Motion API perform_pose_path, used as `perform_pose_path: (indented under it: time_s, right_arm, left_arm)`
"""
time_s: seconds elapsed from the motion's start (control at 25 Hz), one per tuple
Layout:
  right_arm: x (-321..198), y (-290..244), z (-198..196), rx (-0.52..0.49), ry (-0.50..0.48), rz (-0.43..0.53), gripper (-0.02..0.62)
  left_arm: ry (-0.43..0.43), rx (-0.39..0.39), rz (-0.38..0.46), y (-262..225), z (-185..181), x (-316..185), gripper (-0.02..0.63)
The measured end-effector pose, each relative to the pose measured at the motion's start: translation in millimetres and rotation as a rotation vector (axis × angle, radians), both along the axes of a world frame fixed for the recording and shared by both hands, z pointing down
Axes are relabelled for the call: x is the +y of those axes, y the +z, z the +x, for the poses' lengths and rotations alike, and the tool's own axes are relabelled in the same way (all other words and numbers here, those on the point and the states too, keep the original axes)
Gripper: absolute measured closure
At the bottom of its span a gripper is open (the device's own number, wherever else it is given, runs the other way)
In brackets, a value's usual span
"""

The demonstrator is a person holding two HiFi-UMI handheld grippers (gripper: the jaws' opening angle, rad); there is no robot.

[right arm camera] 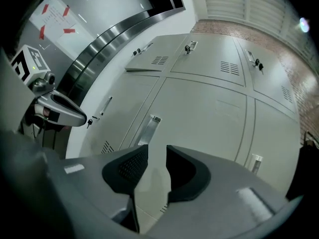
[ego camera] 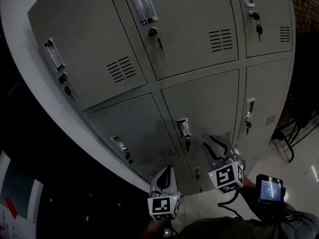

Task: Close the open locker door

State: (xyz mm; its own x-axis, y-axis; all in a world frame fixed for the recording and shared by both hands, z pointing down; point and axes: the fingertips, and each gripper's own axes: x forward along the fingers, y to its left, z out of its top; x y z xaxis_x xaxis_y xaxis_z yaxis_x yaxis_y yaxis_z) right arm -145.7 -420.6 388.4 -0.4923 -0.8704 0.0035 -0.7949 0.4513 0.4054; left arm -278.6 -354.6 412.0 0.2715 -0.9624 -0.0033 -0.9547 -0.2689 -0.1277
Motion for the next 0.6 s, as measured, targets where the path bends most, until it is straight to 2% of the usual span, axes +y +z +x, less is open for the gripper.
perform_pose_path:
  time_s: [0.16, 0.36, 0.6]
  right_arm:
    - [26.9, 2.3, 40.2, -0.011, -0.011, -0.014, 0.482]
    - [65.7, 6.5, 102.3, -0.042, -0.017, -0.048, 0.490]
    - [113.5, 18.6, 154.5, -0.090, -0.074, -0.081, 0.500]
  left_arm:
    - [-0.007, 0.048, 0.009, -4.6, 37.7, 17.5, 0.606]
    - [-0.030, 0.102, -0.024, 2.3, 87.6, 48.3, 0.606]
    - [-0.101, 0.083, -0.053, 14.6, 128.3, 100.4, 0.606]
